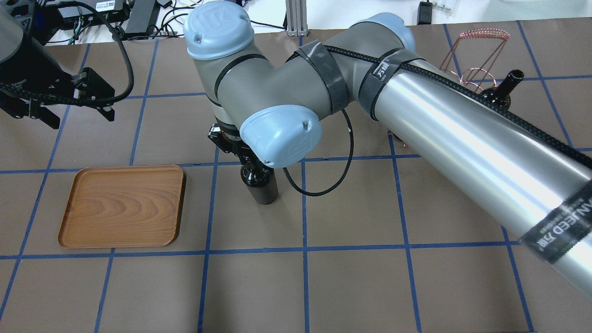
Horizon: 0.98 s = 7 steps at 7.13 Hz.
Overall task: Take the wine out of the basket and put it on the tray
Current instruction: 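Carry the bottle toward the tray and stand it upright on the table, then raise the open right gripper while the left gripper reaches toward the bottle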
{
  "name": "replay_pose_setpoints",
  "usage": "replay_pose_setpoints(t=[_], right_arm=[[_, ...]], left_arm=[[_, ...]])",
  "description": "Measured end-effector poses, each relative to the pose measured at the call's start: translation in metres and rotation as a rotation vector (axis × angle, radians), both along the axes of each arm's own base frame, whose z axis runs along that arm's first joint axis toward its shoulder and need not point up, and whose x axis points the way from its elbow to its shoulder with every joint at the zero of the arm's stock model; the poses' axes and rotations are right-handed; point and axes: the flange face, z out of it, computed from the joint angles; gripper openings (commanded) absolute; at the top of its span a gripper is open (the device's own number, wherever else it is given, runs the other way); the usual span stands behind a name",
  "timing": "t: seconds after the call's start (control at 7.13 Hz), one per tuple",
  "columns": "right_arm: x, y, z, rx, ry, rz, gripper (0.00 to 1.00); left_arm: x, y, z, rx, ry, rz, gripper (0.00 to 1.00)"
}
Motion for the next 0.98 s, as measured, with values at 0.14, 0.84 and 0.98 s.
replay_pose_setpoints(t=[0.14,0.84,0.98], right_arm=[[0.002,-0.001,-0.005,0.007,0.004,-0.003,1.0],[-0.118,-0.072,0.082,-0.103,-0.029,0.14,1.0],[-0.181,-0.088,0.108,-0.13,-0.013,0.215,1.0]], left_arm=[[0.0,0.002,0.0,0.007,0.001,-0.001,1.0],[-0.005,0.003,-0.003,0.037,0.008,-0.011,1.0],[-0.014,0.002,-0.004,0.036,0.011,-0.024,1.0]])
